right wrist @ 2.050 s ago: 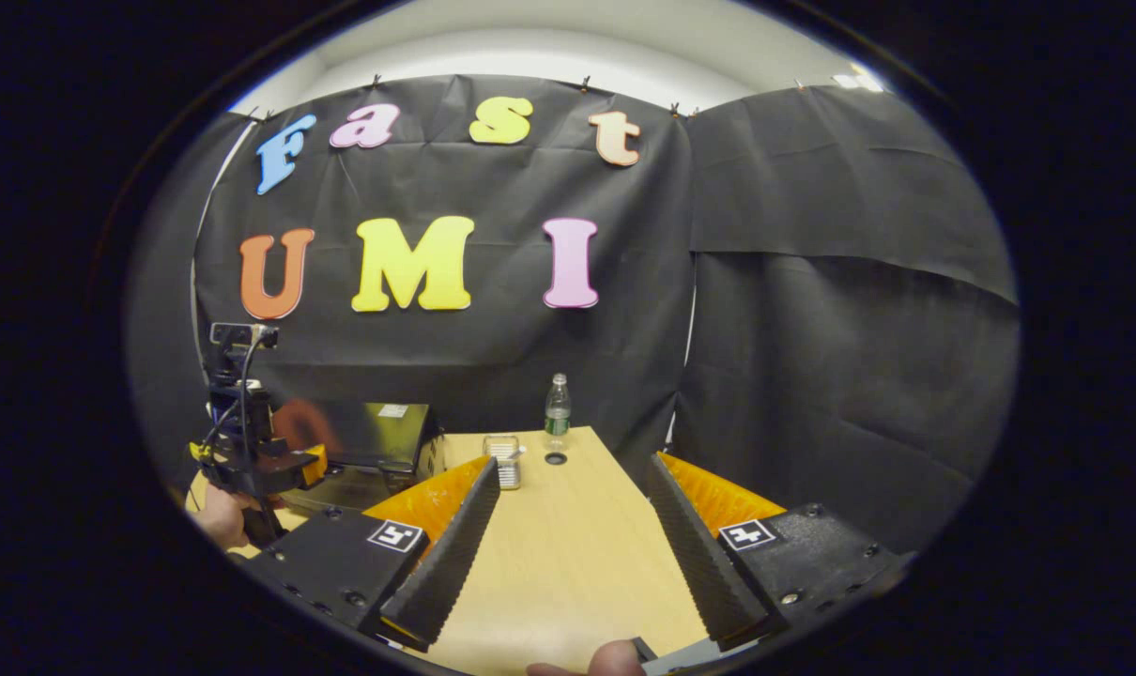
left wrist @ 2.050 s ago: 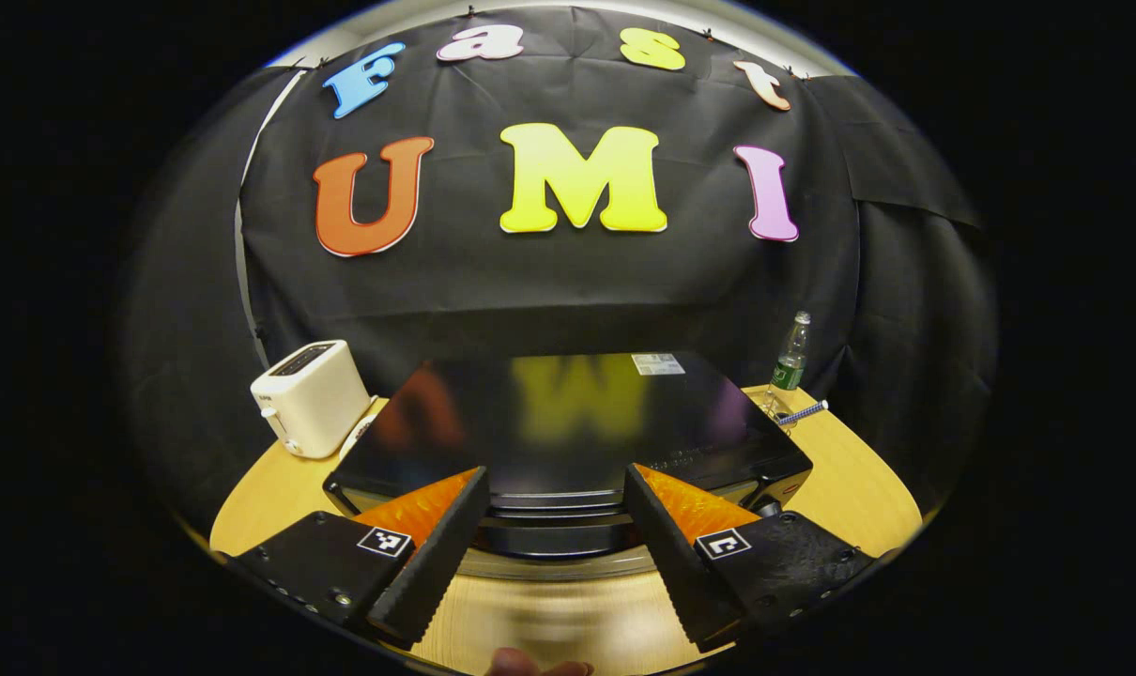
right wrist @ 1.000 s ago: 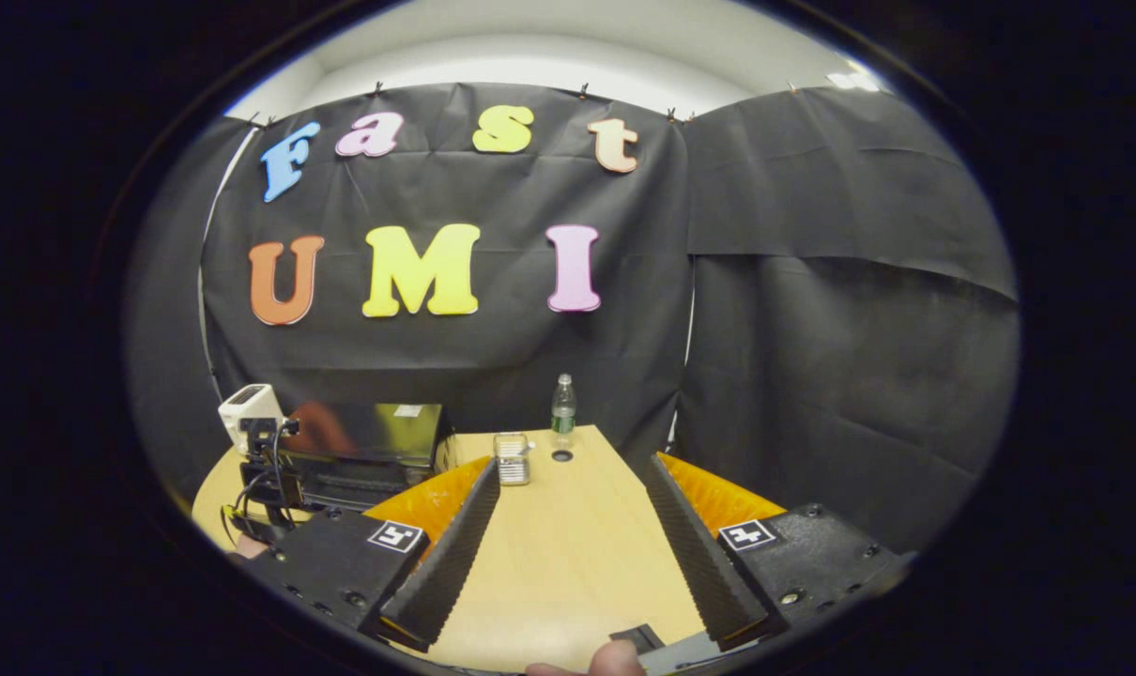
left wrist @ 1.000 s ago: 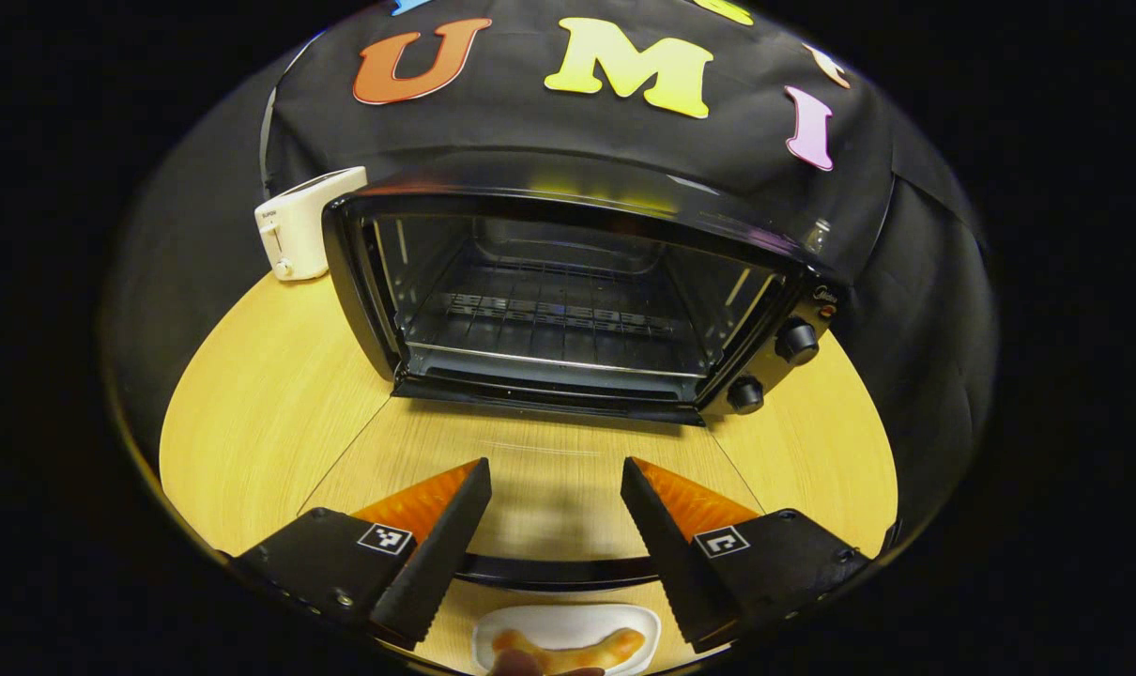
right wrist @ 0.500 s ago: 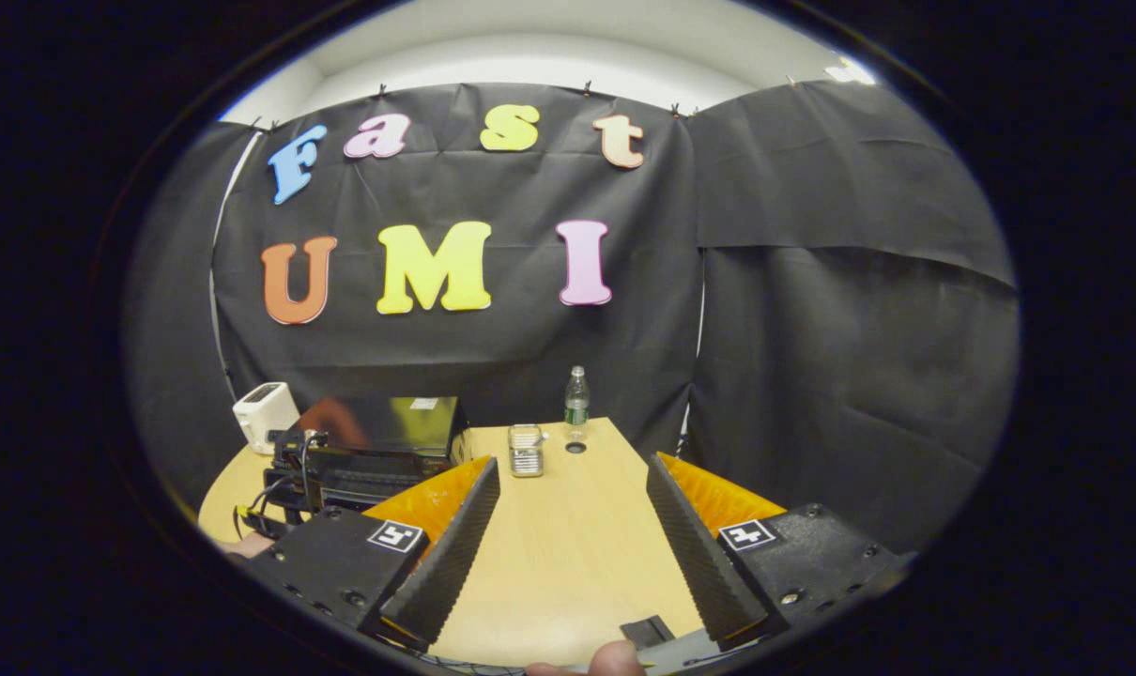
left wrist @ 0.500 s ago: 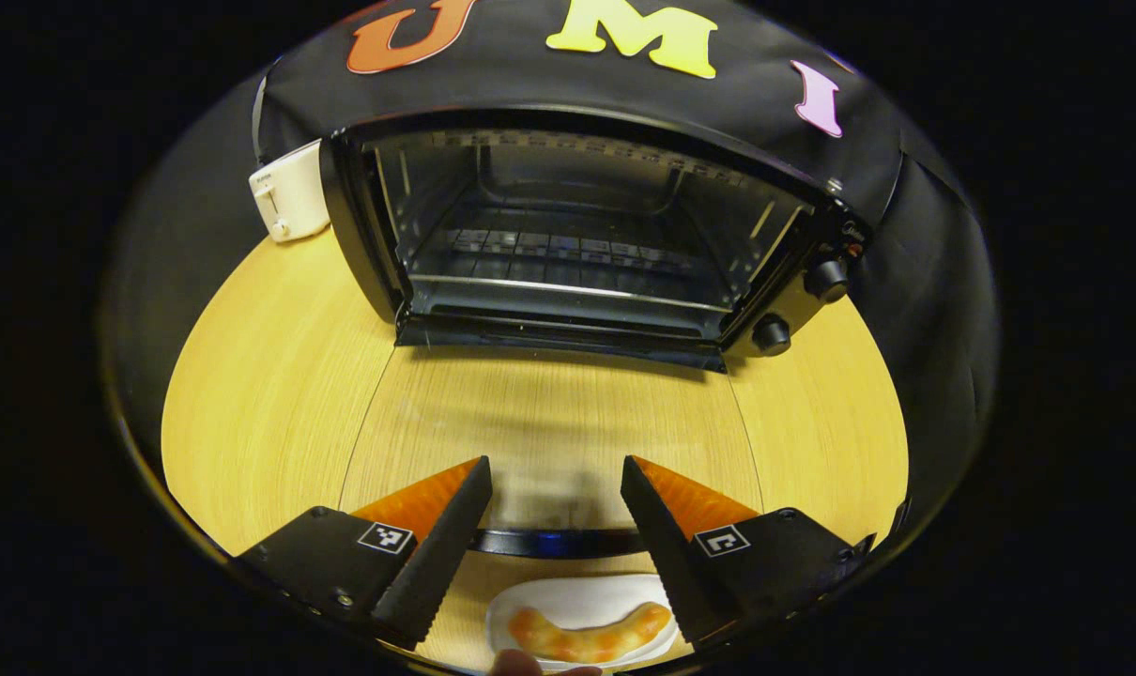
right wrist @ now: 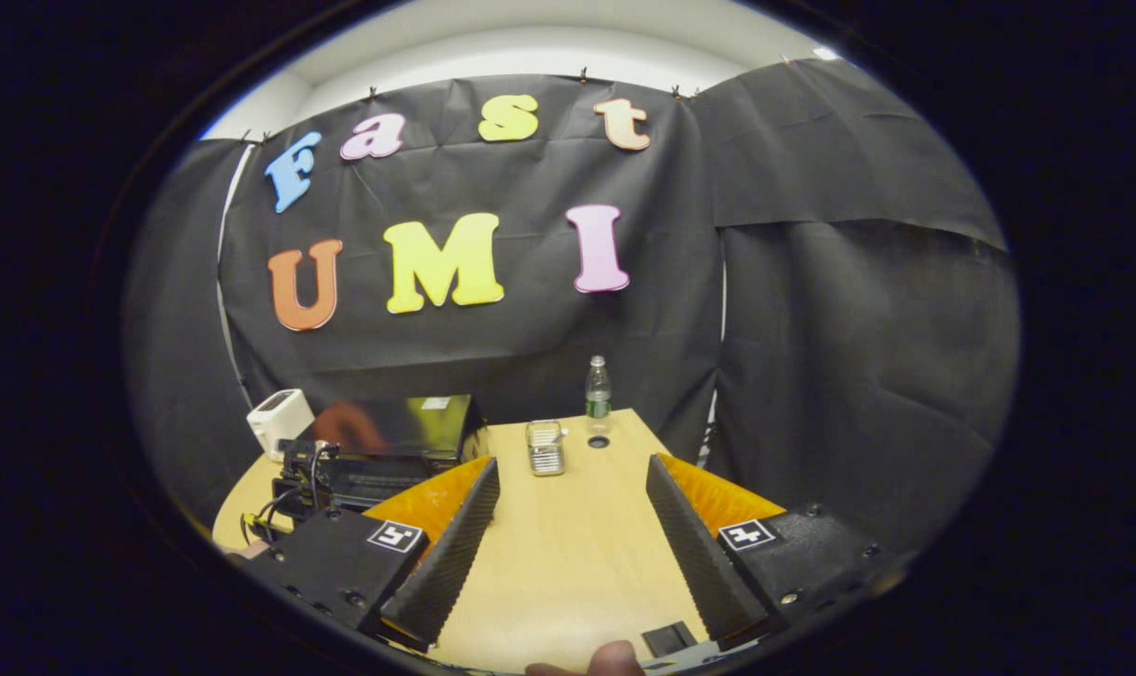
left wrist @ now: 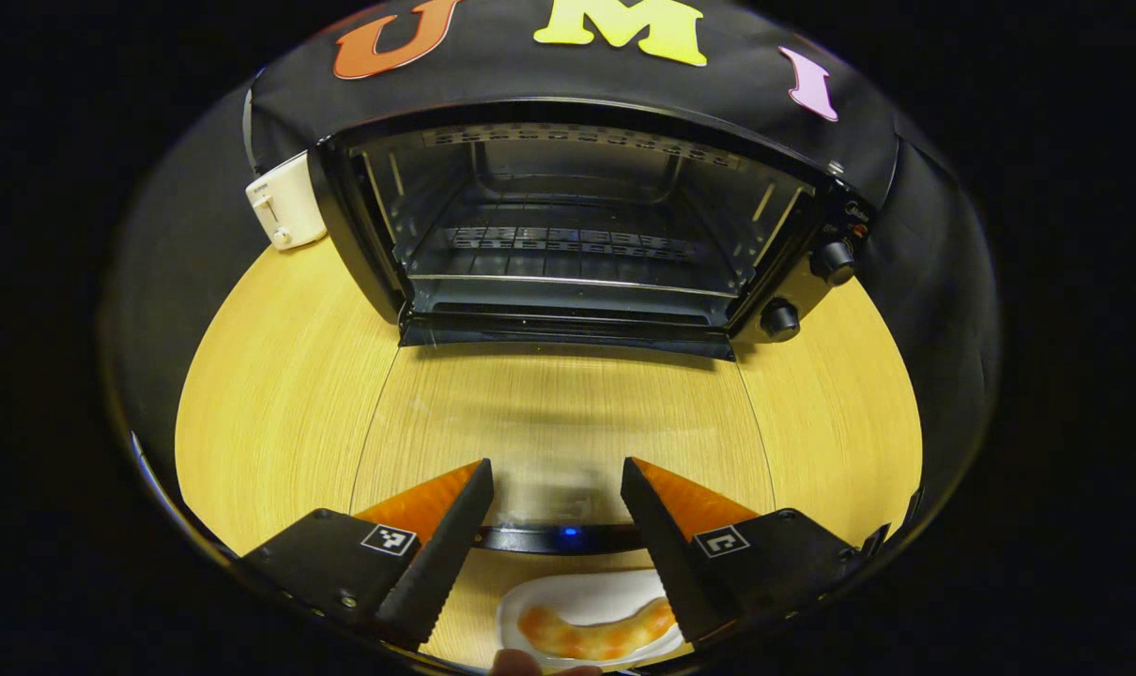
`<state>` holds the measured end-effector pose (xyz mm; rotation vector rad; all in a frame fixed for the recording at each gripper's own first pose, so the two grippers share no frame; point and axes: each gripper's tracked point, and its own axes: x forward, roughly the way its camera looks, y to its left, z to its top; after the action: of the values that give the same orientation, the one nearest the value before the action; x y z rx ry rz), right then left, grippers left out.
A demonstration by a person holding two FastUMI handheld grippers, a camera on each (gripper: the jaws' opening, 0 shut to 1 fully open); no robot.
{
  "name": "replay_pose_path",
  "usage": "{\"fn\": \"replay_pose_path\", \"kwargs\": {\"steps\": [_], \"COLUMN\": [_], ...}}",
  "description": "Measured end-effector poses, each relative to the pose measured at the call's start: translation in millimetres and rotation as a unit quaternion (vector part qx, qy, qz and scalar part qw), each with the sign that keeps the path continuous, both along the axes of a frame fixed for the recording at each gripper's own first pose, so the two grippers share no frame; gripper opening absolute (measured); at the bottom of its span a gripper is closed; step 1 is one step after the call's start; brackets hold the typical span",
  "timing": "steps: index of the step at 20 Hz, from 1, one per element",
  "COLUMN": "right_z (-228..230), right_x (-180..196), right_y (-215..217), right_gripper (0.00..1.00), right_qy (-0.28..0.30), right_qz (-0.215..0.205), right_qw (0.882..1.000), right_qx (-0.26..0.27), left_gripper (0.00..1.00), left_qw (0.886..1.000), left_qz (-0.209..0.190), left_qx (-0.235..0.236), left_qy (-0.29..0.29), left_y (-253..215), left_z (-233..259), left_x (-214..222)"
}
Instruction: Open the electric oven with the left hand, put the food in, and close the electric oven.
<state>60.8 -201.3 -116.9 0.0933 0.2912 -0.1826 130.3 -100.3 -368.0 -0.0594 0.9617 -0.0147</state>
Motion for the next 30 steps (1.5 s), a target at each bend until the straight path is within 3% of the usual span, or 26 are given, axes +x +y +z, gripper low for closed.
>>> {"fn": "replay_pose_path", "kwargs": {"steps": [4, 9, 19, 23, 30], "right_z": [-8, 3, -18, -61, -140], "right_x": [6, -15, -66, -71, -81], "right_y": [18, 67, 190, 231, 269], "right_gripper": [0.98, 1.00, 1.00, 1.00, 0.97], "right_qy": [0.011, 0.001, 0.035, 0.086, 0.171], "right_qz": [0.023, 0.039, 0.106, 0.139, 0.169], "right_qw": [1.000, 0.999, 0.993, 0.986, 0.970], "right_qx": [0.010, 0.001, -0.030, -0.023, -0.022], "left_gripper": [0.91, 0.90, 0.94, 0.94, 0.94], "left_qw": [0.999, 0.994, 0.965, 0.960, 0.950], "left_qz": [0.007, -0.006, -0.057, -0.041, 0.020], "left_qx": [-0.002, -0.017, -0.012, -0.031, -0.011], "left_qy": [-0.038, -0.112, -0.256, -0.275, -0.311], "left_y": [12, 34, 104, 130, 196], "left_z": [31, 94, 200, 217, 245], "left_x": [2, -13, -90, -117, -154]}}
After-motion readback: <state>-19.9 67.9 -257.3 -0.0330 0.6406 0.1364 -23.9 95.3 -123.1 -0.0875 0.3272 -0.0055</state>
